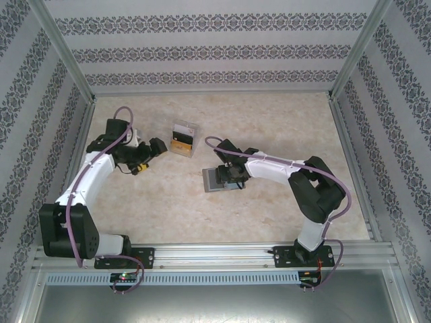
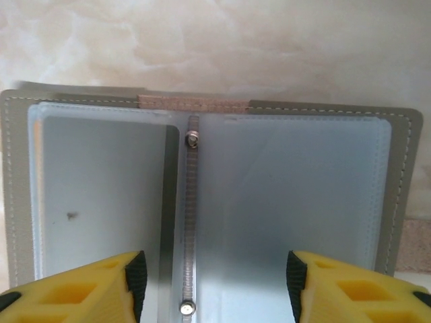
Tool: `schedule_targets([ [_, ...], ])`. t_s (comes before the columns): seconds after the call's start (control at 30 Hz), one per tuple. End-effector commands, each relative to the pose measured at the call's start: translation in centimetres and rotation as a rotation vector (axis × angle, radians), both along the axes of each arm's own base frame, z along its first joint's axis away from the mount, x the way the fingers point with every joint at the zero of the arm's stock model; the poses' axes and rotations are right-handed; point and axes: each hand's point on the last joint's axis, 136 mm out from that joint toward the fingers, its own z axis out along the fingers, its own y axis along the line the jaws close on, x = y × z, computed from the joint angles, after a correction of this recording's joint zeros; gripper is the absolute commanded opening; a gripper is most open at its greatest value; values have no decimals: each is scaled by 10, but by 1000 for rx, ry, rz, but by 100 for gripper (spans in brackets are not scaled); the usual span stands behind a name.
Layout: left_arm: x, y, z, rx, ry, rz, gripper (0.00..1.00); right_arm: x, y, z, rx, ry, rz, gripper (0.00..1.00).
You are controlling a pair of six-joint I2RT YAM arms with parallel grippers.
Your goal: Take the credit cards out of the card holder
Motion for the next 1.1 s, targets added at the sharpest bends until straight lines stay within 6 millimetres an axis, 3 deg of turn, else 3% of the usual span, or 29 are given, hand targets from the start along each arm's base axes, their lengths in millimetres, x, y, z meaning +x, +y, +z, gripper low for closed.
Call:
schedule_targets([
  [0.0, 14, -21, -3, -17, -16, -5, 99, 6, -6, -2, -35, 8, 21, 57],
  [0.2, 19, -60, -16, -31, 15, -69, 91, 7, -17, -14, -95, 29, 58, 56],
  [0.47, 13, -100, -42, -12, 97, -133, 82, 8, -18, -26, -113, 47, 128, 54],
  [0.67, 13, -132, -62, -13, 132, -161, 67, 13, -32, -27, -95, 23, 76, 52],
  [0.77, 16, -143, -67, -10, 138, -169, 60, 15, -29, -18, -16, 7, 59, 51],
  [0.93, 23, -153, -76, -4, 139, -170, 56, 18, -15, 19, 157, -32, 68, 54],
  [1.07, 24, -162, -81, -12, 145, -181, 55, 16, -11, 23, 171, -35, 91, 58],
])
